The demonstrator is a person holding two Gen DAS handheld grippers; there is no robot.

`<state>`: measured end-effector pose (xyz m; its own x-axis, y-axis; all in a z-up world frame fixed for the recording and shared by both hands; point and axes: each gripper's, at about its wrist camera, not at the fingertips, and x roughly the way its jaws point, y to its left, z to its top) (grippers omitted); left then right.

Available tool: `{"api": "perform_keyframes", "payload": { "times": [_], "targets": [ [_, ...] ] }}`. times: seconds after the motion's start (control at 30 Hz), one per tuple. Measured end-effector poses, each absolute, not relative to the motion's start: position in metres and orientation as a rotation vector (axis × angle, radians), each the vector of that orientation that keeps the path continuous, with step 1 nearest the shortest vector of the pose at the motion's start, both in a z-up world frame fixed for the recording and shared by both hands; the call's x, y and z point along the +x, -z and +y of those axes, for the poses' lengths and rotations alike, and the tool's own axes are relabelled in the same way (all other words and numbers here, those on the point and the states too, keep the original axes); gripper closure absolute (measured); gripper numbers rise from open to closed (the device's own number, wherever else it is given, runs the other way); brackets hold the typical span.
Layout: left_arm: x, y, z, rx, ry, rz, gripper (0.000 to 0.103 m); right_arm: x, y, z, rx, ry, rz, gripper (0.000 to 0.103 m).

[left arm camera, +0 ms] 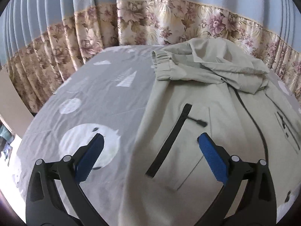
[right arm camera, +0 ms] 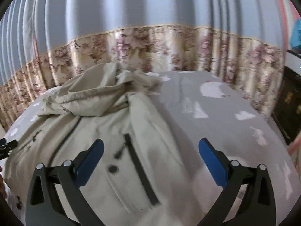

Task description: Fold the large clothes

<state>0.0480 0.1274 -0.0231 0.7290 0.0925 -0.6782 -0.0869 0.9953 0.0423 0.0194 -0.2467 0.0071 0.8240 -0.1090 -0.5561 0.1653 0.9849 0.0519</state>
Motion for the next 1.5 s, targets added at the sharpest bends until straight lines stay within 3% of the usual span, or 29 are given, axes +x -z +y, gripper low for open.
{"api": "perform_keyframes", "payload": {
  "times": [0.4,0.53,0.67,0.73,0.83,0.87,0.93,1.03,1.07,1.1,1.13,1.17,1.23,1.5],
  "targets": [
    [0.009,0.047,0.146,-0.086,-0.019,0.839,0.004,-0.031,-0.003,-0.266,0.029,0.264,0.594,0.002],
    [0.008,0.058,0.136,-0.106,0.035,0.872,0.019,-0.043,0.003,-0.27,0.063,0.276,0.582,0.002],
    [0.006,0.058,0.135,-0.115,0.03,0.865,0.021,-0.045,0.013,-0.275,0.058,0.285,0.638,0.003],
    [0.003,0.057,0.136,-0.135,0.035,0.856,0.037,-0.048,0.017,-0.278,0.07,0.28,0.657,0.005],
    [-0.001,0.056,0.134,-0.141,0.042,0.851,0.05,-0.052,0.026,-0.284,0.116,0.25,0.706,0.02],
    [-0.002,0.056,0.135,-0.139,0.04,0.848,0.051,-0.053,0.03,-0.286,0.128,0.24,0.727,0.031],
    [-0.002,0.057,0.136,-0.146,0.039,0.846,0.053,-0.055,0.039,-0.288,0.148,0.222,0.775,0.042],
    [-0.003,0.056,0.136,-0.139,0.041,0.842,0.064,-0.06,0.044,-0.284,0.152,0.198,0.797,0.053],
    [-0.002,0.055,0.135,-0.128,0.047,0.841,0.069,-0.06,0.043,-0.281,0.15,0.185,0.8,0.065],
    [0.0,0.053,0.134,-0.121,0.058,0.84,0.075,-0.058,0.04,-0.277,0.144,0.179,0.801,0.068],
    [0.002,0.05,0.134,-0.119,0.069,0.841,0.079,-0.056,0.038,-0.275,0.142,0.17,0.802,0.083],
    [0.005,0.047,0.133,-0.12,0.084,0.841,0.081,-0.054,0.036,-0.273,0.149,0.147,0.806,0.092],
    [0.007,0.039,0.135,-0.128,0.1,0.834,0.091,-0.052,0.026,-0.267,0.151,0.126,0.776,0.096],
    [0.039,-0.007,0.133,-0.1,0.156,0.77,0.092,-0.018,-0.024,-0.243,0.056,0.075,0.639,0.097]
  ]
}}
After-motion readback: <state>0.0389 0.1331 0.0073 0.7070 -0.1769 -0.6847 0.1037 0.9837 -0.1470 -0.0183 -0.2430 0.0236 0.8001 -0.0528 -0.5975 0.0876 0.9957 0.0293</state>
